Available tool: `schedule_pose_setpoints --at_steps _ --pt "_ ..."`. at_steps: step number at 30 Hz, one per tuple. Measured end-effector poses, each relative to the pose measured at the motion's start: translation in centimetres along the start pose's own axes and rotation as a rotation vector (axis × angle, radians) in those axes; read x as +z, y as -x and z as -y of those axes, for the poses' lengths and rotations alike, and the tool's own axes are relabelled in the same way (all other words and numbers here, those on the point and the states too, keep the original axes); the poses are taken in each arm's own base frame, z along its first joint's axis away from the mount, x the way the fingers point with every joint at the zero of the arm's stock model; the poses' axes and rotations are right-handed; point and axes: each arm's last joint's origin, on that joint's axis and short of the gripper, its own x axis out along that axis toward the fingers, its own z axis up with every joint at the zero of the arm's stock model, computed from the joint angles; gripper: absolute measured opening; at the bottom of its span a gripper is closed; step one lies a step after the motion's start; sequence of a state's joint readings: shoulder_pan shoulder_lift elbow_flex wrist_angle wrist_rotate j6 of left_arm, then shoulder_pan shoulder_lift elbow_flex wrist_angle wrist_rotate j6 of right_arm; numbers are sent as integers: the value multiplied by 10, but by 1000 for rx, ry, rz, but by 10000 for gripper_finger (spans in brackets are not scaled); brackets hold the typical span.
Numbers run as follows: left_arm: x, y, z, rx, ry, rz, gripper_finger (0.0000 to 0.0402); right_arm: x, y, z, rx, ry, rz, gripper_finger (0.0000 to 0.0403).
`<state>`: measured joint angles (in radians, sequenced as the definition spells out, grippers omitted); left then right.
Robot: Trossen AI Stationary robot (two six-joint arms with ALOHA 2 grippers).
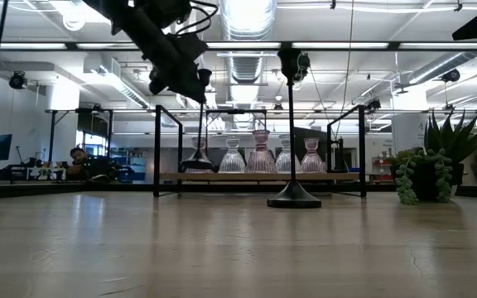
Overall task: Pick & Place candle stick holders
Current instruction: Put the top left black candle holder on the shelf aligned with the other pink candle holder
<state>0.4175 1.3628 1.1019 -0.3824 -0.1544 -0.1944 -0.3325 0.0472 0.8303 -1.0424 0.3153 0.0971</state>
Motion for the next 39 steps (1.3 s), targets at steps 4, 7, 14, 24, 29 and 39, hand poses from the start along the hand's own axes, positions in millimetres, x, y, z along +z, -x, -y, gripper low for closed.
schedule_pose_setpoints --at_steps 4,7,14,24,29,39 --pt "-3 0 -4 47 27 -2 14 0 0 0 0 0 0 8" --pt "-4 4 -8 73 53 4 14 0 0 0 0 0 0 8" --pt "-8 11 -19 107 111 24 14 0 0 0 0 0 0 8" --pt "-22 11 -20 80 151 22 14 0 0 0 0 0 0 8" --pt "-25 12 -21 83 152 27 14 0 0 0 0 0 0 8" --pt "-24 11 -22 102 103 36 14 0 0 0 0 0 0 8"
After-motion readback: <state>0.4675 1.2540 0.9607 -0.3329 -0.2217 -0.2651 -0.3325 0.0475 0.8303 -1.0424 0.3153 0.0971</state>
